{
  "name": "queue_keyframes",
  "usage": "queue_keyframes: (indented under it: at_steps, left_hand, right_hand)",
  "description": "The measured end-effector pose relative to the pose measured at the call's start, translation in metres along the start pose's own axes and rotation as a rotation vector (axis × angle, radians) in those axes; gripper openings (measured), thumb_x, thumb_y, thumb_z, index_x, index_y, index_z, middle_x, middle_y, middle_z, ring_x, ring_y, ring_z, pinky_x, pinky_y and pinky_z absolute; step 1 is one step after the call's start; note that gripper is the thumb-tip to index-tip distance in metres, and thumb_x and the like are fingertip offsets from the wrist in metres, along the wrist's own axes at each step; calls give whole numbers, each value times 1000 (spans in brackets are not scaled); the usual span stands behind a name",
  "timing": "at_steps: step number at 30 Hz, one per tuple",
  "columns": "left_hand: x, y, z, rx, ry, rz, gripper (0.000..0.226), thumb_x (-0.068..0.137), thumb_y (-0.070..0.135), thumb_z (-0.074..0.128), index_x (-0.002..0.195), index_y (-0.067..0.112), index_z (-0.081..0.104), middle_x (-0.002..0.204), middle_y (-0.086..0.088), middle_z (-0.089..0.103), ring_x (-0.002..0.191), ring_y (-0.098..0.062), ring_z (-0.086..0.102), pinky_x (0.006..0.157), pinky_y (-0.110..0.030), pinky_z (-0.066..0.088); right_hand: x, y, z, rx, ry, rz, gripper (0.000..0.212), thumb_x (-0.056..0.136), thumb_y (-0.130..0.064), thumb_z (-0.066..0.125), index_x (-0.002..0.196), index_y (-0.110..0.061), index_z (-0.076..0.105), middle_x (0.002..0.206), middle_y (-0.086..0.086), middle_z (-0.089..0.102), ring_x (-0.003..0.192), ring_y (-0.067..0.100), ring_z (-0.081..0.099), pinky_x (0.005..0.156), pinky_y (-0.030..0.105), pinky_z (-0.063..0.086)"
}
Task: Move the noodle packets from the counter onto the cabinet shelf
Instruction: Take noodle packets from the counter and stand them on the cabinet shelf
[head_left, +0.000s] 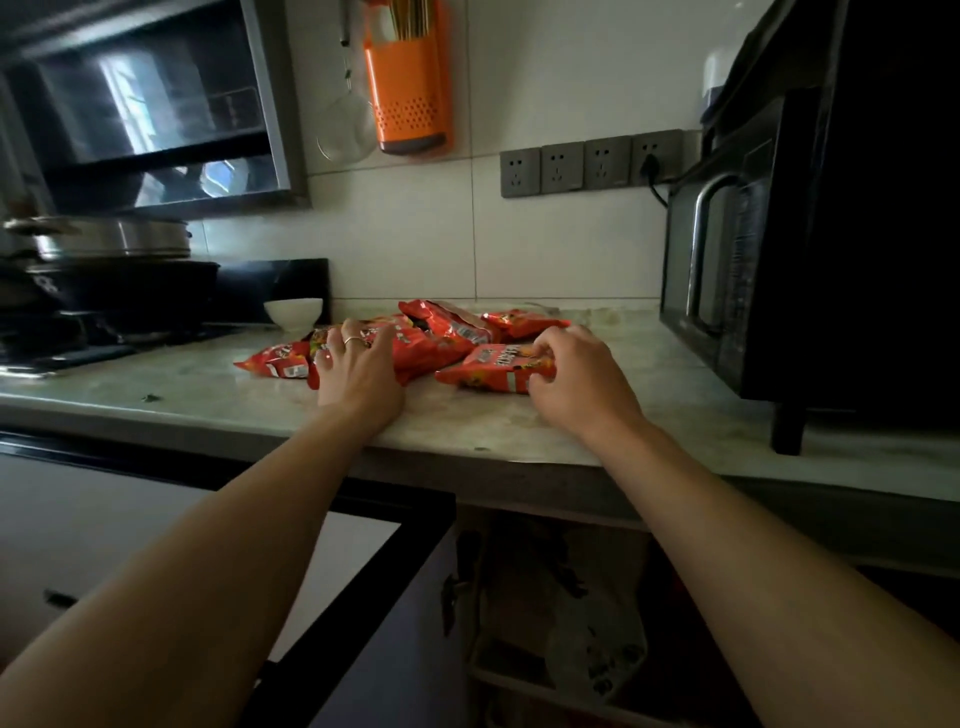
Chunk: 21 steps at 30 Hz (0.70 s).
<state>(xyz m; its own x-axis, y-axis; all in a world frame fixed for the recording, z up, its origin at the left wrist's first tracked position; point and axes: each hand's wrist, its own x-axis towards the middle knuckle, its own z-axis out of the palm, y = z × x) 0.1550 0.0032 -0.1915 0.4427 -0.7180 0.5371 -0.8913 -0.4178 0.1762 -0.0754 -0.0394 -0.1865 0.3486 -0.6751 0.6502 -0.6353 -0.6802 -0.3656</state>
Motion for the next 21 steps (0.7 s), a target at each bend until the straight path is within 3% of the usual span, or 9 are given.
queue_keyframes:
  at_steps: [5, 10, 13, 15, 17, 19, 21]
  left_hand:
    - [19, 1, 10, 134, 48, -13, 53, 92, 25, 58, 141, 20, 41, 148, -23, 35, 138, -42, 29, 114, -55, 25]
    - [18, -2, 6, 97, 148, 45, 43, 90, 19, 59, 132, 17, 52, 133, -20, 51, 125, -39, 45, 106, -51, 38]
    - [2, 3, -2, -21, 193, 113, 43, 81, 22, 59, 122, 12, 52, 119, -16, 60, 111, -36, 56, 91, -44, 46]
    - [-9, 11, -14, -49, 195, 194, 41, 80, 28, 60, 117, 12, 49, 111, -14, 64, 100, -34, 61, 76, -39, 45]
    - [-15, 16, -22, -32, 189, 269, 45, 81, 36, 61, 116, 13, 45, 108, -11, 65, 96, -33, 62, 72, -37, 43]
    - [-18, 15, -23, -39, 179, 298, 54, 79, 42, 64, 120, 16, 42, 113, -9, 63, 100, -32, 62, 76, -39, 46]
    - [-15, 10, -20, -39, 141, 286, 71, 75, 49, 69, 131, 20, 37, 125, -11, 58, 111, -33, 58, 85, -43, 49]
  right_hand:
    - [3, 7, 8, -133, -126, -36, 51, 89, -23, 60, 137, -19, 46, 137, 0, 40, 127, 20, 37, 94, 40, 49]
    - [-3, 5, 12, -140, -156, -41, 56, 89, -24, 57, 143, -20, 40, 143, 1, 37, 132, 21, 32, 98, 40, 46]
    - [1, 5, 15, -194, -181, -53, 68, 86, -26, 61, 147, -20, 32, 154, 2, 24, 139, 23, 25, 105, 42, 41]
    - [9, 3, 16, -237, -231, -46, 80, 85, -35, 63, 153, -22, 22, 162, 4, 11, 146, 26, 15, 112, 43, 32]
    - [18, 1, 19, -275, -288, -36, 88, 84, -48, 60, 156, -25, 15, 164, 5, 6, 149, 27, 8, 117, 44, 22]
    - [25, -1, 22, -298, -338, -55, 81, 84, -57, 54, 153, -27, 23, 162, 6, 18, 147, 27, 16, 118, 46, 22]
    - [23, -4, 23, -284, -349, -55, 71, 82, -60, 51, 144, -27, 41, 151, 4, 40, 138, 26, 34, 111, 47, 32]
